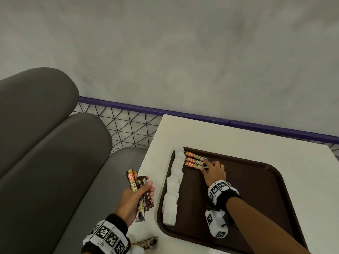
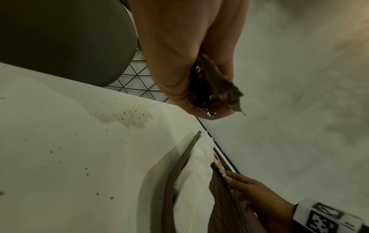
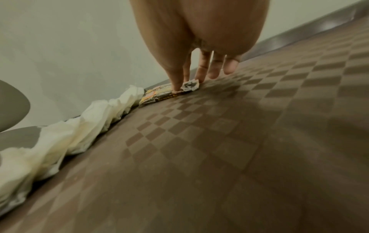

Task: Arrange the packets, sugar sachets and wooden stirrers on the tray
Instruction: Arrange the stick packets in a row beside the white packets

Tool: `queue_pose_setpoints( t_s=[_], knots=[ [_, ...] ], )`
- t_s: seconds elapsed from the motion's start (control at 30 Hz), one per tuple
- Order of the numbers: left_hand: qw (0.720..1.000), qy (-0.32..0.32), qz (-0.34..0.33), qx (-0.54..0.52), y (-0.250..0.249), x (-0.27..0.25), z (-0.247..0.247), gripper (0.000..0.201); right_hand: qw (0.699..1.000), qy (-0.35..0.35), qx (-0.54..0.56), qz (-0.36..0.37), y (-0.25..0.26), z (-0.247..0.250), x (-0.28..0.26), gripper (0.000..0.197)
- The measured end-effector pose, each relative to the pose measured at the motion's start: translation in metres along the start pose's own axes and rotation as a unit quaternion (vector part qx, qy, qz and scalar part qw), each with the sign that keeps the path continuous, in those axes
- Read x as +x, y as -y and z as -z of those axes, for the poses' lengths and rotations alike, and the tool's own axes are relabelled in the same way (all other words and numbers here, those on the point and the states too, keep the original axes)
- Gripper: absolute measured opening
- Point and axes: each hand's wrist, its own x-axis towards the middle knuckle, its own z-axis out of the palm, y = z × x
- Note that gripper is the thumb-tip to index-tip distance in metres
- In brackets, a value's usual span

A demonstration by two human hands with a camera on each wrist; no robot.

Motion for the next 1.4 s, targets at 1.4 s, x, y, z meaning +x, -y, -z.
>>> queue_pose_setpoints(
  t_s=[1.4],
  knots=[
    [0.997,0.016,-0.031,0.064,0.001,-0.021,-0.03,0.015,0.87,0.108,0.473,0.083,0.053,0.039,-0.127,0.017]
  ],
)
